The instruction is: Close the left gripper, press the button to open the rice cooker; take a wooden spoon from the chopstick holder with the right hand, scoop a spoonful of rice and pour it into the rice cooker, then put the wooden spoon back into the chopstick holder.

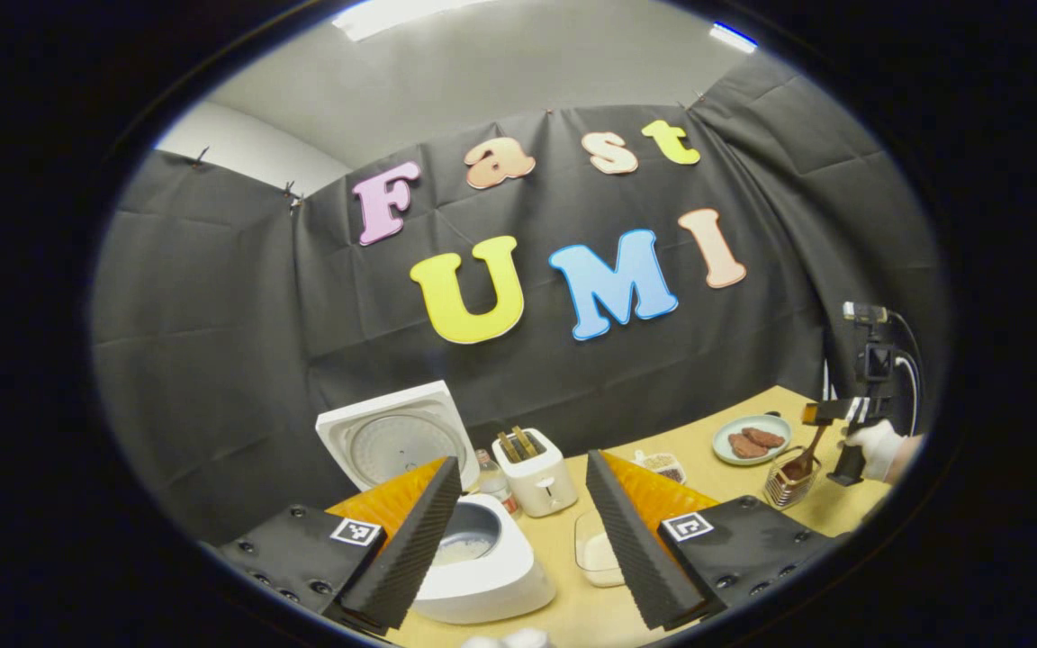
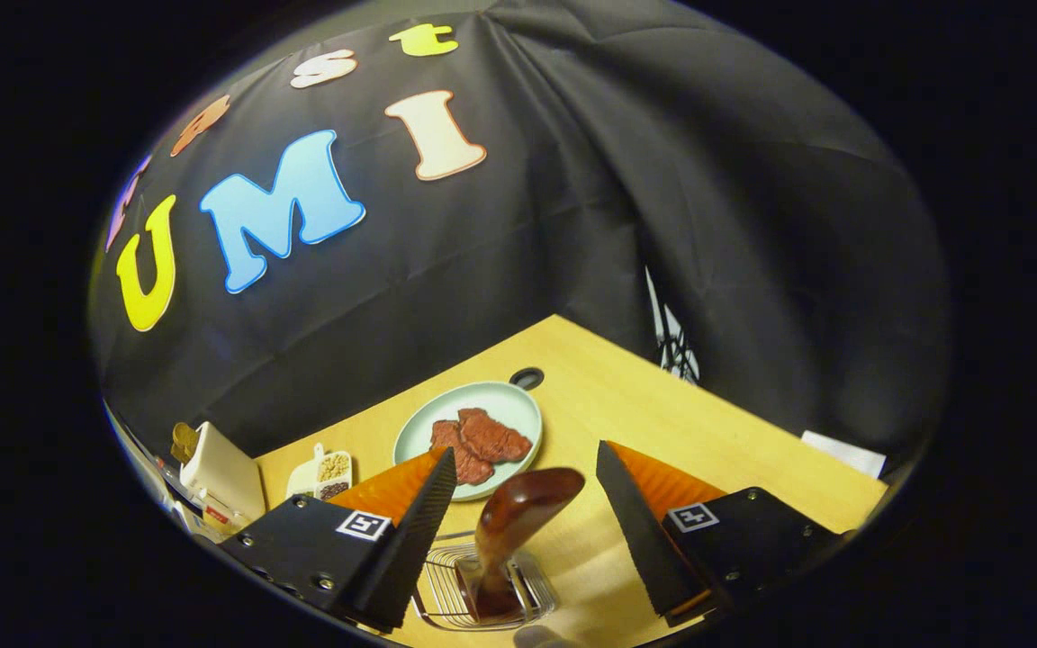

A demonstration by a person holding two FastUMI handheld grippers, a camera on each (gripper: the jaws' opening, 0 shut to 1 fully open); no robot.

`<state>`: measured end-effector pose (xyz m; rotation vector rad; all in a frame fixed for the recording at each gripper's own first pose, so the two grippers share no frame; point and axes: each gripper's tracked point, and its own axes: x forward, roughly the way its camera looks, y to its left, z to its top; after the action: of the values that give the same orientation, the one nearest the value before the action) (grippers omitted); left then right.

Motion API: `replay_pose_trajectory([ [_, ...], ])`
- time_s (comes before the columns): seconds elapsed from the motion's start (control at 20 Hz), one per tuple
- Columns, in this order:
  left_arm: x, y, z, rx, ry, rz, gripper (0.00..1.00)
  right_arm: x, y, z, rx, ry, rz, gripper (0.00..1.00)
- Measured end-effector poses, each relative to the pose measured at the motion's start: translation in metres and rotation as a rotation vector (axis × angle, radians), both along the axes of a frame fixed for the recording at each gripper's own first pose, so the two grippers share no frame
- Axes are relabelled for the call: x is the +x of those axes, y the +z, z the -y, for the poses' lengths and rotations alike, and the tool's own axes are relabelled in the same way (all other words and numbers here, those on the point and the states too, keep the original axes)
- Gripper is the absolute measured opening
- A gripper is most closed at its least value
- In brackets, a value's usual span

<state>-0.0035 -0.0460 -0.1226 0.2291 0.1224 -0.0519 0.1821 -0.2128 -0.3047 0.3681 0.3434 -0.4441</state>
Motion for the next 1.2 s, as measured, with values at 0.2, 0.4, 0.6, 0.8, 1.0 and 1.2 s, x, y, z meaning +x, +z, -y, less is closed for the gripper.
replay_pose_trajectory([
  [0.2, 0.005, 0.0, -0.007, -0.028, -0.01, -0.007, 0.99, -0.011, 0.075, -0.007, -0.145, 0.016, 0.097, 0.96],
  [0.4, 0.018, 0.013, -0.025, -0.044, -0.003, 0.025, 0.98, -0.02, 0.152, -0.037, -0.226, 0.093, 0.181, 0.96],
  [0.6, 0.032, 0.026, -0.047, -0.076, 0.016, 0.055, 0.99, -0.039, 0.214, -0.087, -0.29, 0.168, 0.252, 0.96],
  [0.8, 0.052, 0.034, -0.077, -0.086, 0.045, 0.07, 0.99, -0.066, 0.245, -0.142, -0.357, 0.225, 0.284, 0.96],
  [1.0, 0.079, 0.04, -0.111, -0.12, 0.083, 0.067, 0.97, -0.096, 0.249, -0.2, -0.336, 0.308, 0.311, 0.95],
  [1.2, 0.111, 0.055, -0.136, -0.129, 0.097, 0.091, 0.99, -0.115, 0.243, -0.228, -0.341, 0.358, 0.31, 0.95],
])
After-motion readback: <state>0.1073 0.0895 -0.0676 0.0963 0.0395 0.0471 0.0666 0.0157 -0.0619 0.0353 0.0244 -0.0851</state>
